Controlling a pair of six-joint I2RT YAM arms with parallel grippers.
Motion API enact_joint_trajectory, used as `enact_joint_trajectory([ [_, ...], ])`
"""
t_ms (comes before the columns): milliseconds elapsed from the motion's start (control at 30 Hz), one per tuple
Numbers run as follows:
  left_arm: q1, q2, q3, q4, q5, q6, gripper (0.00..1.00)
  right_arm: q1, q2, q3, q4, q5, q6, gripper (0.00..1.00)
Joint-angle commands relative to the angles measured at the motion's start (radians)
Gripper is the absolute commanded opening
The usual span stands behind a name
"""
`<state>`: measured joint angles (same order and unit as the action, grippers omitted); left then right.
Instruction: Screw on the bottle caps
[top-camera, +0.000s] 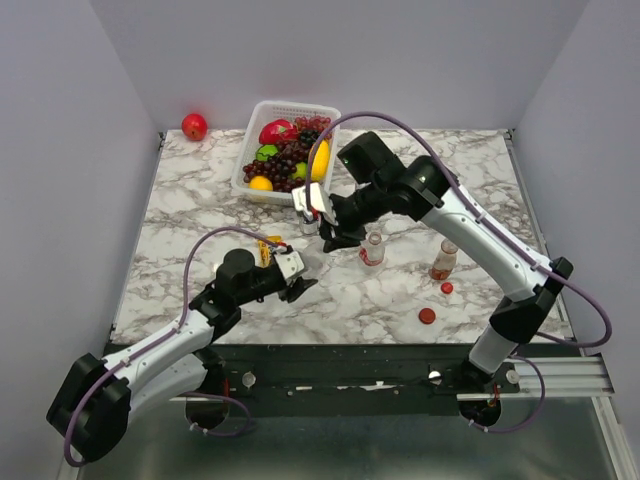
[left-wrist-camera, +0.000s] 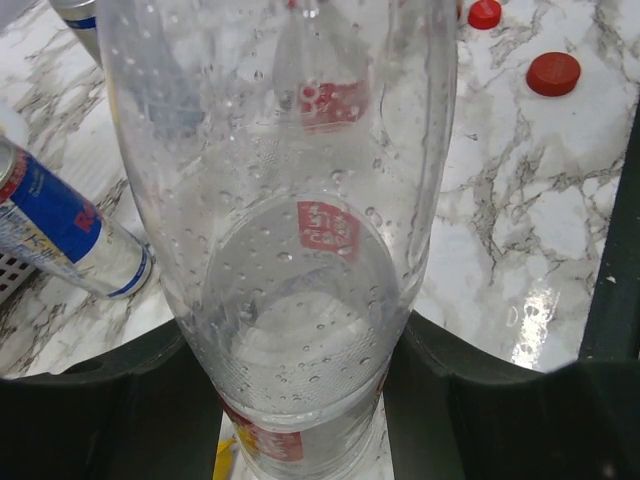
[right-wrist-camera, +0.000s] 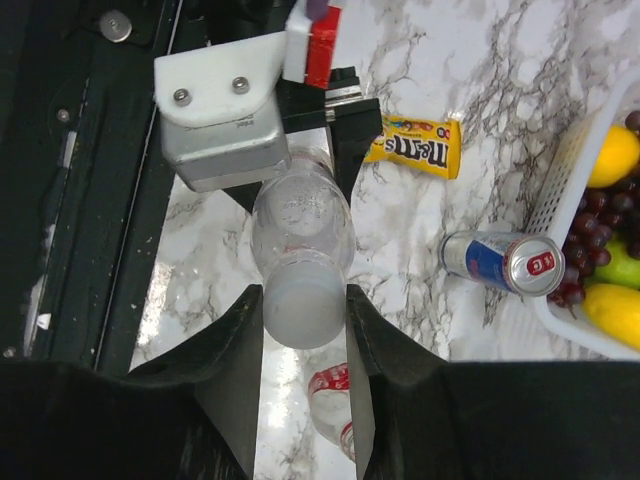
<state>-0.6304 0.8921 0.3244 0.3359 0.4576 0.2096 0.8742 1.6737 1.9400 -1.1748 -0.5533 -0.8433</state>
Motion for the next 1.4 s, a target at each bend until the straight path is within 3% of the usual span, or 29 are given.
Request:
enact_joint_trajectory([
  [0, 0.003, -0.033, 0.044, 0.152, -0.098, -0.027, 0.0, -0.009, 0.121, 0.113, -0.077, 0.047, 0.253, 0.3],
  [167, 0.001, -0.024, 0.077, 0.149, -0.276, -0.024, 0.0, -0.009, 0.293, 0.322, -0.215, 0.139, 0.55, 0.22],
  [233, 0.0, -0.018, 0.085, 0.146, -0.307, -0.03, 0.0, -0.009, 0.304, 0.318, -0.212, 0.185, 0.677, 0.13],
  [300, 0.001, -0.016, 0.087, 0.138, -0.332, -0.045, 0.0, -0.011, 0.301, 0.281, -0.189, 0.208, 0.731, 0.11],
  [600, 0.001, -0.005, 0.093, 0.003, -0.303, -0.105, 0.0, -0.011, 0.325, 0.404, -0.172, 0.322, 0.708, 0.09],
  [800, 0.0, 0.027, 0.096, -0.127, -0.235, -0.162, 0.0, -0.011, 0.278, 0.473, -0.148, 0.355, 0.672, 0.3],
  [900, 0.0, 0.039, 0.082, -0.143, -0.182, -0.173, 0.0, -0.009, 0.238, 0.533, -0.141, 0.323, 0.638, 0.52],
  [933, 0.001, 0.047, 0.079, -0.138, -0.165, -0.177, 0.0, -0.011, 0.216, 0.531, -0.129, 0.29, 0.627, 0.67],
  [1067, 0.001, 0.065, 0.094, -0.144, -0.073, -0.176, 0.0, -0.011, 0.063, 0.31, 0.03, 0.218, 0.566, 0.9],
  [1233, 0.001, 0.053, 0.134, -0.204, 0.044, -0.115, 0.0, -0.014, -0.142, -0.01, 0.194, 0.078, 0.212, 0.93],
  [1367, 0.001, 0.039, 0.182, -0.339, 0.122, 0.165, 0.0, -0.015, -0.252, -0.17, 0.224, 0.046, -0.077, 0.86],
])
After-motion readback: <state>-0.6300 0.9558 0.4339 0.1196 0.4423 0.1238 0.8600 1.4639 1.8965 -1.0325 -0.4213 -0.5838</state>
